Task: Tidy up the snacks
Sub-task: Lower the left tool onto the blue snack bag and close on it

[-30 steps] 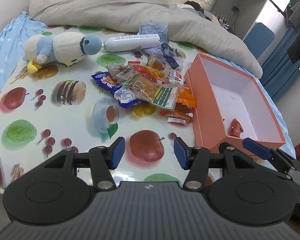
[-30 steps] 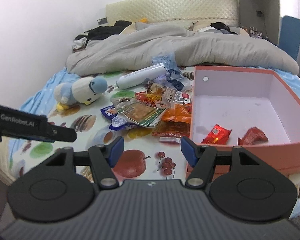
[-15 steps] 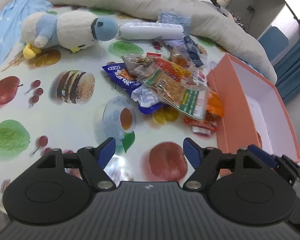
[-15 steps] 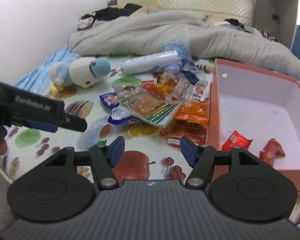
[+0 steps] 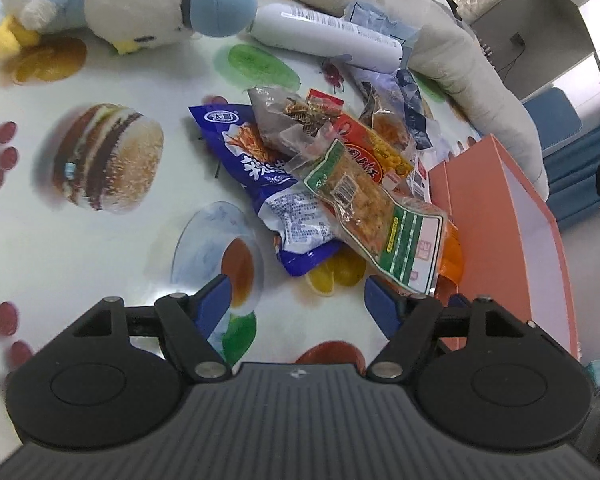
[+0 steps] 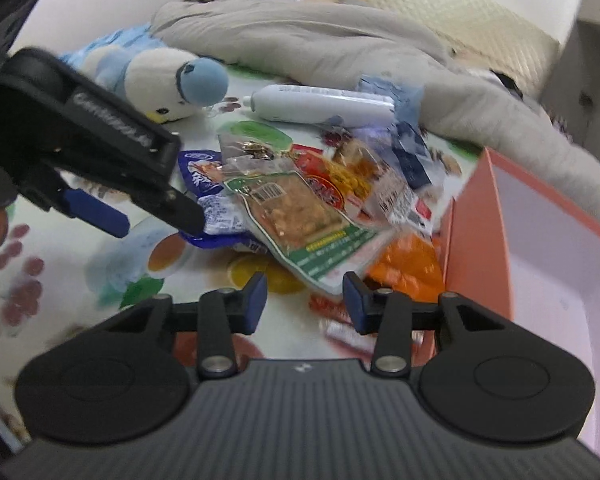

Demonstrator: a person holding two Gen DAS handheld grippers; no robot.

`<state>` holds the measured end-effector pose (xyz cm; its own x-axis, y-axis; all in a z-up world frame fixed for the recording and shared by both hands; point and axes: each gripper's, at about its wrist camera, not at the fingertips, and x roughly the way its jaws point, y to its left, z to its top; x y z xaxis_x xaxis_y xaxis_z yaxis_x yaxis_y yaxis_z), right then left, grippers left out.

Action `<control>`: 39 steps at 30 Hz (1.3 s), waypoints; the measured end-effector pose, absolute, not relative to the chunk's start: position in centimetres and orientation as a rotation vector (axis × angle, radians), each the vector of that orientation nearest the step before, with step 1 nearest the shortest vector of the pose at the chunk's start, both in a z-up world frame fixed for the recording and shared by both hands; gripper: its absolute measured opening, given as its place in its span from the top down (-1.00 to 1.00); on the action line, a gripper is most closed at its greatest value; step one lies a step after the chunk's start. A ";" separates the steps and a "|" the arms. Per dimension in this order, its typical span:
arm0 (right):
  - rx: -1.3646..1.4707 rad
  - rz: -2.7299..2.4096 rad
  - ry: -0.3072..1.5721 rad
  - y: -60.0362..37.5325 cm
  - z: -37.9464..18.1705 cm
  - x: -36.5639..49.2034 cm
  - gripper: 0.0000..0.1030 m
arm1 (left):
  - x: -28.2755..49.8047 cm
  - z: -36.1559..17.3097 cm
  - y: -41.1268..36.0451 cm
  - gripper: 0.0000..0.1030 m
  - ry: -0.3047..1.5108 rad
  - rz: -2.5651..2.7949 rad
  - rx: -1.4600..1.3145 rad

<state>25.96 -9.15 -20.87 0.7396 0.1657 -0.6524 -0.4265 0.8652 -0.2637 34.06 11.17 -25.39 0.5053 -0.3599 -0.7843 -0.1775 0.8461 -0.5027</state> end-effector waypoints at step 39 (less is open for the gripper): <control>-0.755 0.453 0.611 -5.9 -22.2 19.2 0.86 | 23.8 -25.7 14.1 0.74 1.025 -0.098 -0.684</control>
